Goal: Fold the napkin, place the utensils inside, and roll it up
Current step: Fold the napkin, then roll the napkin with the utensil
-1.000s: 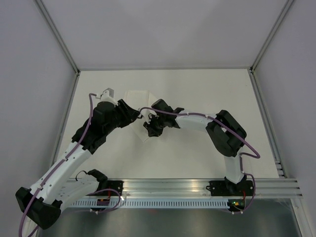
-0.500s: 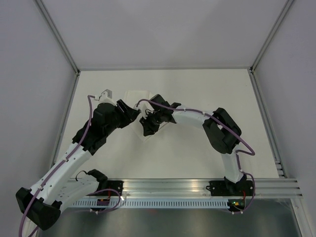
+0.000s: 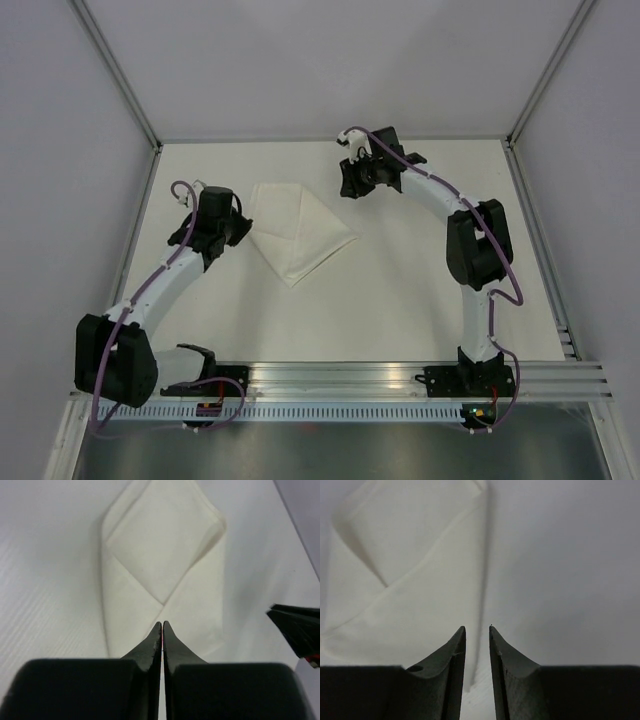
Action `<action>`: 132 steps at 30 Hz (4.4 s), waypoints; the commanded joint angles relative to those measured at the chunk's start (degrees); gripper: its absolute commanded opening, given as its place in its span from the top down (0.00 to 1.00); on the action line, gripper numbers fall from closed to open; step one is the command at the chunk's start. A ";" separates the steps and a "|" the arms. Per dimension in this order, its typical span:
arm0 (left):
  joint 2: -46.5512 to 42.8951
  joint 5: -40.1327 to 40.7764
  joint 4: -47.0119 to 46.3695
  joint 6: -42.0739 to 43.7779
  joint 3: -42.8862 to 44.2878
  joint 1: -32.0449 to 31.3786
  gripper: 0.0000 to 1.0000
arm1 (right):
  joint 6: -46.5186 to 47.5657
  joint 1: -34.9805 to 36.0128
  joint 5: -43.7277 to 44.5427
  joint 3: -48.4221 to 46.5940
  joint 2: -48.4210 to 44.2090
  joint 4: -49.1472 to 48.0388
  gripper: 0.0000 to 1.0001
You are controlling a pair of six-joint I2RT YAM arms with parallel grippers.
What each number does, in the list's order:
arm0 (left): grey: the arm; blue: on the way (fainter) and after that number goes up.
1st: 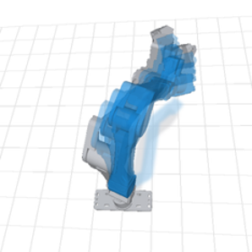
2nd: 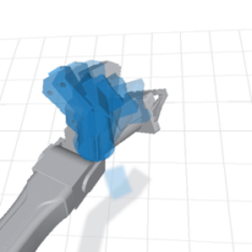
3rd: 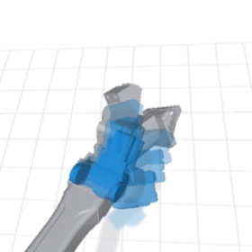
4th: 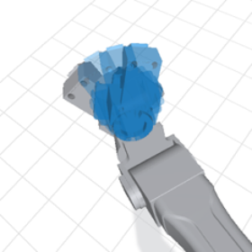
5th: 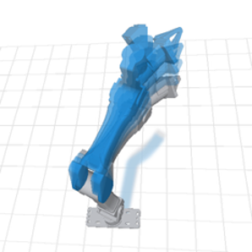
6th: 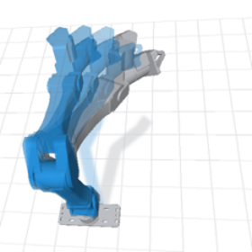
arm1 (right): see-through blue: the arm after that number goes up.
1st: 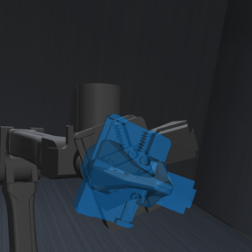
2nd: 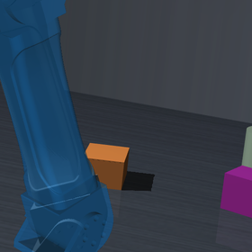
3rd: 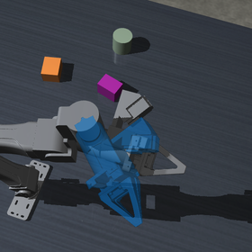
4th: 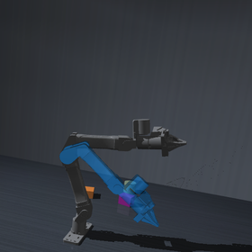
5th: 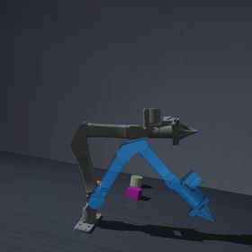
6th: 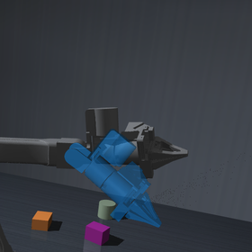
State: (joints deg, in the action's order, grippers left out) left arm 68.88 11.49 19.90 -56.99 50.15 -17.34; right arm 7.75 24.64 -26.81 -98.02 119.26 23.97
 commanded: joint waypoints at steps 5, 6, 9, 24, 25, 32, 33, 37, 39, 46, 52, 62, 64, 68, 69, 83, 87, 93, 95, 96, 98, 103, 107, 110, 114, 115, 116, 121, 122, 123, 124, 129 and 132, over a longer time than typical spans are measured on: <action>10.64 1.60 -0.30 -3.65 4.51 4.16 0.98 | 3.58 -3.63 13.18 -2.70 7.11 3.54 0.69; 11.96 1.78 -0.04 -3.91 4.78 4.25 0.98 | 4.02 -3.72 13.97 -2.71 7.56 3.63 0.69; 15.22 3.01 1.45 -5.41 5.13 4.25 0.98 | 4.38 -3.81 14.41 -2.27 8.97 3.37 0.70; 25.33 7.67 4.45 -9.10 4.52 4.69 0.98 | 4.47 -2.32 12.75 2.04 8.36 2.84 0.70; 25.77 7.50 4.27 -9.45 4.60 4.77 0.98 | 4.47 -1.88 12.83 2.56 8.35 2.75 0.70; 30.08 7.41 4.71 -7.08 8.91 4.86 0.98 | 4.99 0.23 12.48 5.64 7.30 1.97 0.71; 30.69 7.15 4.62 -6.65 10.22 4.86 0.98 | 5.00 0.49 12.66 6.08 7.04 1.70 0.71; 35.08 3.91 5.32 -2.52 14.70 4.86 0.98 | 5.08 2.16 12.48 8.80 5.19 1.26 0.71; 37.46 2.93 5.32 -1.37 16.02 4.86 0.98 | 4.82 2.51 12.57 9.68 4.49 1.00 0.71; 44.31 -2.95 6.03 4.77 24.10 4.69 0.98 | 4.91 3.04 11.95 15.48 -0.86 0.29 0.71; 50.89 -7.78 7.95 11.53 33.15 3.81 0.98 | 5.35 3.22 11.34 20.22 -4.47 0.38 0.71; 61.27 -13.77 13.76 19.37 49.34 0.82 0.98 | 7.37 3.92 10.55 26.65 -8.43 1.26 0.71; 61.98 -13.77 14.20 19.99 50.83 0.21 0.98 | 7.72 4.01 11.25 27.26 -8.96 1.26 0.71; 61.55 -13.68 14.20 21.13 50.75 0.12 0.96 | 8.16 3.31 12.66 28.76 -10.36 0.99 0.71; 60.76 -13.77 14.11 22.00 50.66 0.20 0.94 | 8.33 2.61 12.74 28.76 -10.80 1.08 0.71; 37.24 -16.58 3.48 25.70 35.82 5.74 0.50 | 11.67 -1.62 12.13 29.12 -20.99 1.96 0.61; 26.85 -17.64 0.84 26.32 30.81 6.00 0.46 | 14.04 4.25 14.15 26.39 -22.67 2.31 0.49; 10.52 -22.47 0.49 27.99 28.16 7.85 0.40 | 17.47 15.15 17.14 26.56 -22.06 -1.20 0.37; 6.90 -23.52 0.93 27.99 27.90 7.94 0.39 | 18.88 17.27 18.19 26.48 -20.48 -2.25 0.36; 5.49 -23.53 1.19 28.08 27.90 8.03 0.39 | 19.40 19.63 20.37 26.82 -19.95 -2.78 0.36; 1.18 -23.18 1.28 28.08 27.46 8.11 0.37 | 21.34 21.93 22.49 27.35 -18.29 -4.98 0.35; -4.45 -22.73 1.81 28.95 27.02 8.11 0.36 | 23.63 27.56 28.98 27.35 -14.33 -9.01 0.34; -5.95 -22.56 1.81 29.83 26.58 8.11 0.35 | 25.12 29.06 32.69 26.91 -10.73 -12.10 0.32; -6.48 -22.12 1.63 30.45 25.97 8.03 0.35 | 26.00 29.67 35.24 26.65 -9.41 -14.38 0.30; -6.57 -22.38 1.02 31.06 24.91 8.03 0.35 | 27.41 30.11 36.83 26.04 -7.38 -15.62 0.29; -6.65 -22.38 0.93 31.06 24.65 8.11 0.35 | 27.58 30.11 36.91 25.95 -6.94 -15.62 0.29; -6.66 -22.47 0.58 31.06 24.04 8.03 0.35 | 27.76 30.03 36.83 25.86 -6.16 -15.62 0.30; -6.74 -23.88 -0.30 30.80 22.10 8.11 0.35 | 29.86 29.94 34.99 26.12 -5.71 -14.92 0.32; -6.74 -24.05 -0.39 30.80 21.83 8.03 0.35 | 30.22 29.94 34.63 26.47 -5.79 -14.91 0.32; -6.74 -24.49 -0.65 30.80 21.57 8.03 0.35 | 30.48 29.94 33.85 27.00 -5.80 -14.91 0.33; -6.66 -24.75 -0.83 30.80 21.13 8.03 0.35 | 31.01 29.94 33.66 27.09 -5.53 -14.57 0.33; -6.66 -25.90 -1.62 30.98 19.46 8.03 0.35 | 31.54 29.76 32.17 26.74 -4.22 -12.98 0.38; -6.57 -26.43 -1.88 31.24 18.67 8.03 0.35 | 31.80 29.50 31.29 26.21 -3.43 -11.84 0.41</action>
State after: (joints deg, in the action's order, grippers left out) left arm 62.96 -12.67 20.69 -28.32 69.30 -9.39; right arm 38.35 54.24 5.15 -71.11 113.14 8.32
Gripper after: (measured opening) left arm 0.648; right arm 0.598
